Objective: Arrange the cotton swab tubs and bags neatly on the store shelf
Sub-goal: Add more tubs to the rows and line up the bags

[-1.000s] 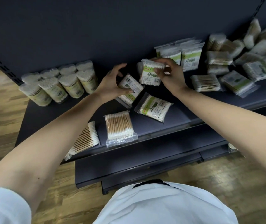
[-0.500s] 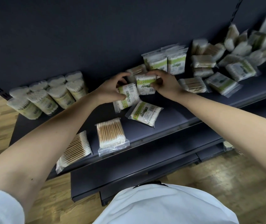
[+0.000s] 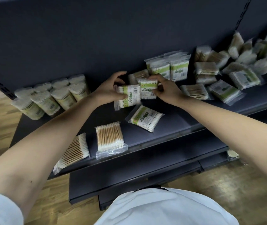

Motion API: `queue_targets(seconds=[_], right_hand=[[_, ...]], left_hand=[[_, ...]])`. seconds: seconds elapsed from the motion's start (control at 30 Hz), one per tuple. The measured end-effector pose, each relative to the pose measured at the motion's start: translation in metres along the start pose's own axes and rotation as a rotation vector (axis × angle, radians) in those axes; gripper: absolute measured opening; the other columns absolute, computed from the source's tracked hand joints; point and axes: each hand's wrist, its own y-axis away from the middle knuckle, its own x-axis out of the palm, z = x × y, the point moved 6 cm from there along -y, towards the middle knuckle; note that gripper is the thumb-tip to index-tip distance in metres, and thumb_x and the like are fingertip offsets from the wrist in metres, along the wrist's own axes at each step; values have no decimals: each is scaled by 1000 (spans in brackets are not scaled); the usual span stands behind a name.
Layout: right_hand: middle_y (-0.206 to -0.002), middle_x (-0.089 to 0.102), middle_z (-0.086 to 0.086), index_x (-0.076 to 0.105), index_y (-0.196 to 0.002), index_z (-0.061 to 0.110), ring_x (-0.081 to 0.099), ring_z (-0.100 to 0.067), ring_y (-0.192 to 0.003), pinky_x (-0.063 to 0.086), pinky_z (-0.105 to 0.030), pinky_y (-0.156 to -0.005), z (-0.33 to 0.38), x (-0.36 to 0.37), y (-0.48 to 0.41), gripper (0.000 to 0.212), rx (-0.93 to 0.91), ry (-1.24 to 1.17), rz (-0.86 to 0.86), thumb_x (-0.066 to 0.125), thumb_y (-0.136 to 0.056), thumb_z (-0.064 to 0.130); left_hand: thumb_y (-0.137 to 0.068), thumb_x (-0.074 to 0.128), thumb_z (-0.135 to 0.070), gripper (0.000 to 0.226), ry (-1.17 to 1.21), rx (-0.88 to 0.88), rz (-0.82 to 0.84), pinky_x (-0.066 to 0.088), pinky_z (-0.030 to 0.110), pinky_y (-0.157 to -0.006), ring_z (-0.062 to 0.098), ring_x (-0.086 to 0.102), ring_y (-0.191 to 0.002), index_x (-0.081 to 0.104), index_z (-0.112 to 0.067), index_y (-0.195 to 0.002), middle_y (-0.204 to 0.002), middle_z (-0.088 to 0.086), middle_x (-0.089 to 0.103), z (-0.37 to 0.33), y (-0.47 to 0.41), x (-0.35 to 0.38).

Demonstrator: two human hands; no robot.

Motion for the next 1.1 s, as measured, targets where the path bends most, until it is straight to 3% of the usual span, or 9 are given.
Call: queue_targets(seconds=[0.13,0.2,0.37,0.43,0.5,0.6,0.73,0.93,1.1], right_hand=[[-116,63,-4,53,-118,9,55,-10,-89,33,-13,-70,0,-13,-6,34,-9,25,-67,64,-86,12],[-115,63,-7,56,-115,6,54,-11,-95,31,-10,-72,-1,-18,-8,33,-4,47,-100,66,-85,12],[-114,64,-6,58,-113,7,57,-10,-93,32,-7,-73,-2,-21,-7,31,8,52,-127,66,-84,11],[-113,64,-5,58,-113,7,53,1,-78,31,0,-67,-3,-22,-6,29,7,43,-134,65,-84,10],[-113,64,-5,58,-113,8,52,-1,-83,32,2,-68,-5,-23,-5,29,10,37,-141,65,-85,10],[-115,63,-6,58,-112,7,52,-8,-88,34,-9,-72,-5,-25,-3,27,-5,55,-140,64,-85,8],[-116,61,-9,59,-109,6,60,-26,-93,38,-16,-76,-10,-32,0,23,-38,135,-115,62,-86,7],[-116,60,-9,58,-109,8,55,-19,-76,42,-23,-75,-32,-54,7,22,22,170,-160,60,-88,7],[-116,60,-9,58,-108,7,50,-14,-72,32,-13,-68,-46,-71,13,21,56,213,-169,59,-87,5]], left_hand=[[-77,75,-15,75,59,9,-167,38,13,-88,4,49,-111,35,-29,-139,-126,-3,50,0,-3,-5],[-76,76,-19,70,101,2,-226,41,18,-92,7,51,-112,40,-28,-136,-123,-3,52,1,-3,-7],[-77,75,-22,43,33,71,-287,44,10,-80,5,57,-97,55,-24,-115,-105,-7,59,-17,-1,-1],[-79,74,-20,34,14,130,-250,43,9,-79,3,58,-96,59,-26,-109,-102,-11,62,-28,0,5],[-81,71,-20,35,-28,162,-163,41,10,-76,-2,57,-89,59,-29,-113,-99,-13,63,-36,0,14],[-85,64,-12,50,-179,164,42,34,6,-56,-9,50,-63,50,-28,-130,-91,-19,56,-42,-1,36],[-80,60,-3,67,-195,73,138,37,19,-82,6,48,-109,33,-27,-137,-130,-3,43,-34,-8,46],[-82,63,-7,62,-141,67,53,40,22,-81,11,51,-101,31,-19,-133,-115,-4,49,-43,-18,37],[-83,64,-6,57,-124,122,48,34,16,-84,6,46,-109,36,-18,-132,-121,-9,44,-48,-30,43]])
